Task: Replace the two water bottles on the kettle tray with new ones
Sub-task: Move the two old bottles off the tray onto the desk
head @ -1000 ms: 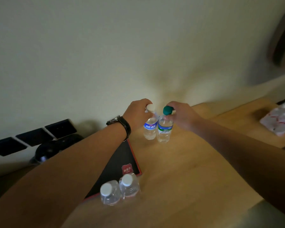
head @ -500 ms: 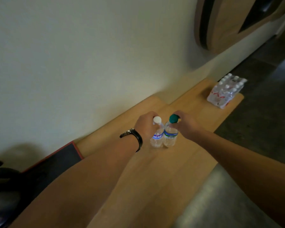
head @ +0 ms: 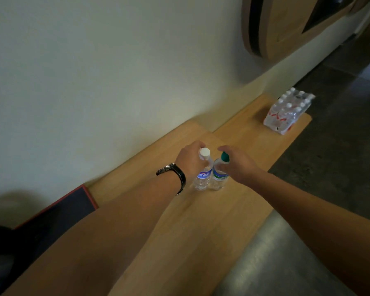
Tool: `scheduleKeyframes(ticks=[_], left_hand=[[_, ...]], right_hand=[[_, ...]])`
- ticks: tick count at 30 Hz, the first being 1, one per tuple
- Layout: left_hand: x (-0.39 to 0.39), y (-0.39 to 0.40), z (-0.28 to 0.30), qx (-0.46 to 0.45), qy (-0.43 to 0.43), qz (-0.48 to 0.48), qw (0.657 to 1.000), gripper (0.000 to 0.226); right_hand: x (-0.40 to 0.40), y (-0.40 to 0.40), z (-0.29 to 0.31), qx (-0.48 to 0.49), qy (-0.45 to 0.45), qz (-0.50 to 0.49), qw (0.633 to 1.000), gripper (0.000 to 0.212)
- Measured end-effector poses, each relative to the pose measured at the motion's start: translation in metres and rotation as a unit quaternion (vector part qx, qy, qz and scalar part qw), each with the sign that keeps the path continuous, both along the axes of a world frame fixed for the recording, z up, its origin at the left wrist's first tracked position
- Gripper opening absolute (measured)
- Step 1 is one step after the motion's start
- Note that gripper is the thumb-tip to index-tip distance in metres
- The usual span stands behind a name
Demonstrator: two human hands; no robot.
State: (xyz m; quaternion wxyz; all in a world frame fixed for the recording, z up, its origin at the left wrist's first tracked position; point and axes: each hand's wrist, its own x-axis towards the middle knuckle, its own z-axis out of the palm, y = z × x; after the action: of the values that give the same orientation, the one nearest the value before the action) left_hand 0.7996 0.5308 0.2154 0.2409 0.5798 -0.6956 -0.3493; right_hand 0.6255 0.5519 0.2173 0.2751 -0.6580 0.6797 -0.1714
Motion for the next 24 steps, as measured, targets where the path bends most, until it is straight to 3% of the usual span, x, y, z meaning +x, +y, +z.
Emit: scheduleKeyframes(ticks=[3,7,12,18,24], left_hand=[[0.007,0.003,0.003,-0.009,-0.023,0.001,1.0,0.053],[0.038,0.014,0.017,-0.035,-0.047,0.02,0.998,0.047],[0.121,0.05,0.044,-0.026,-0.077,0.052,0.995,0.037],[0.239,0.144,0.06,0.005,-0.055,0.175,0.983,0.028],[0.308,0.261,0.038,0.052,-0.034,0.293,0.954,0.032]], right_hand=[[0.017,0.001,0.014,-0.043,0.046,0.05,0.997,0.062],[0.059,0.005,0.035,-0.112,0.078,0.127,0.983,0.052],[0.134,0.022,0.053,-0.144,-0.002,0.218,0.965,0.043],[0.228,0.067,0.039,-0.077,-0.029,0.363,0.928,0.045],[0.287,0.129,0.004,0.021,-0.045,0.486,0.873,0.077]])
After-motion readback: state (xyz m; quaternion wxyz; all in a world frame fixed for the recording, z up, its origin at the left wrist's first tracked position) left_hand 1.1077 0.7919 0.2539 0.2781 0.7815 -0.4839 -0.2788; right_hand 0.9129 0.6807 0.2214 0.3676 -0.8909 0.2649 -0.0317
